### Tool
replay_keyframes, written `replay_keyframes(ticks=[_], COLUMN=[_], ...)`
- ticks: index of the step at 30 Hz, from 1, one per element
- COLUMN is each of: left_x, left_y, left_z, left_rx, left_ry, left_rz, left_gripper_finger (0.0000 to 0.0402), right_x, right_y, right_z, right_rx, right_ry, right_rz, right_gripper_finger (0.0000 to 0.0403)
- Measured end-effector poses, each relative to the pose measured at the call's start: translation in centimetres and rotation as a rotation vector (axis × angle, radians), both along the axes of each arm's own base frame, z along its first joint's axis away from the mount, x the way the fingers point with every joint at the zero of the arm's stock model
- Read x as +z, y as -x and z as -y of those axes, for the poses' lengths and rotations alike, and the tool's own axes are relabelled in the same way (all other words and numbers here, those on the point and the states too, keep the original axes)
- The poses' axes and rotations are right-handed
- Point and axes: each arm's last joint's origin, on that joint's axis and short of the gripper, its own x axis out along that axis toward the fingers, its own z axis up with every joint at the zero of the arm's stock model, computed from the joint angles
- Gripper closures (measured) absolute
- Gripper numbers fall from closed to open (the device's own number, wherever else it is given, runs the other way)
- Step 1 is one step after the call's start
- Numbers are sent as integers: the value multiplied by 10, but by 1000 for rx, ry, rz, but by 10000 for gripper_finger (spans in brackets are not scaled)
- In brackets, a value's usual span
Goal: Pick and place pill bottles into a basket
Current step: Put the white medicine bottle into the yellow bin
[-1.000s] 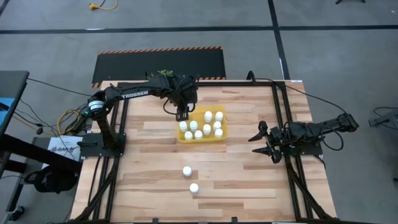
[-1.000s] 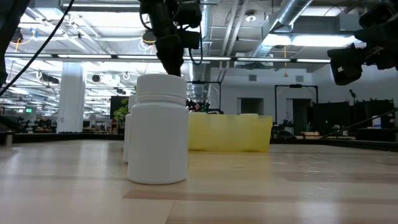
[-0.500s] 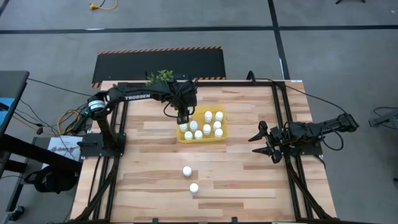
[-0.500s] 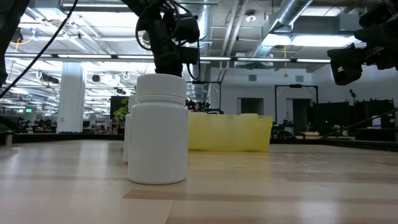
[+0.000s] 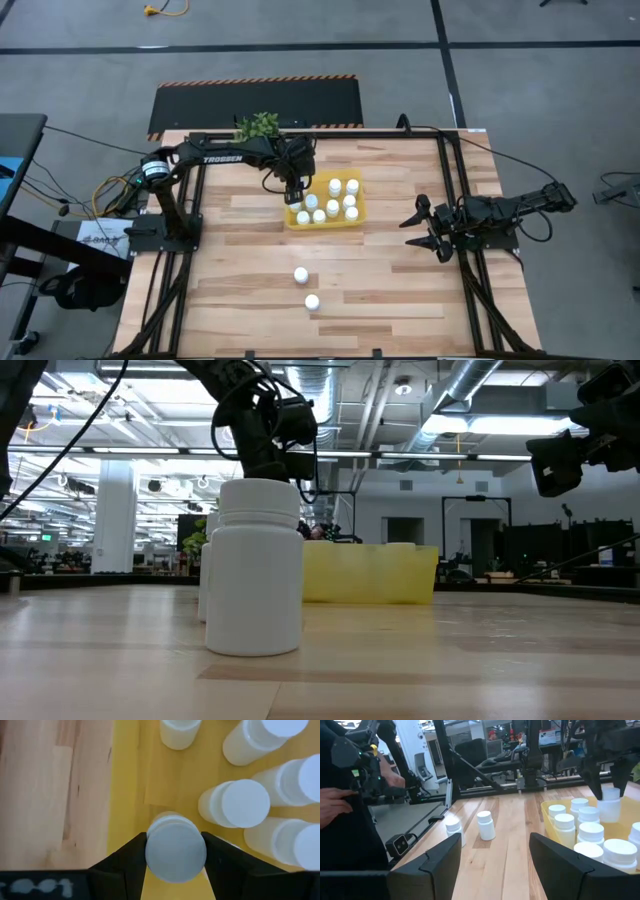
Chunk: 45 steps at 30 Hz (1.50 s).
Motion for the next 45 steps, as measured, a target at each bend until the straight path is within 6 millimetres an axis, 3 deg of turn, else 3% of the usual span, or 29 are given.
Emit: replay_keyframes(ticks=[11,32,45], left_x=[-14,-19,-19], left_y=[1,2,2], left_z=[1,-2,-2], left_rx=[8,-8,-18], left_ry=[-7,-9,-10], left_rz=[22,4,0], left_gripper_finger=[239,239,200], right_x=[0,0,0], right_y=[0,0,0], right_z=[0,0,0], right_rx=[0,0,0], right_ry=[0,0,0], right_rz=[0,0,0], right_gripper_finger=[177,177,177])
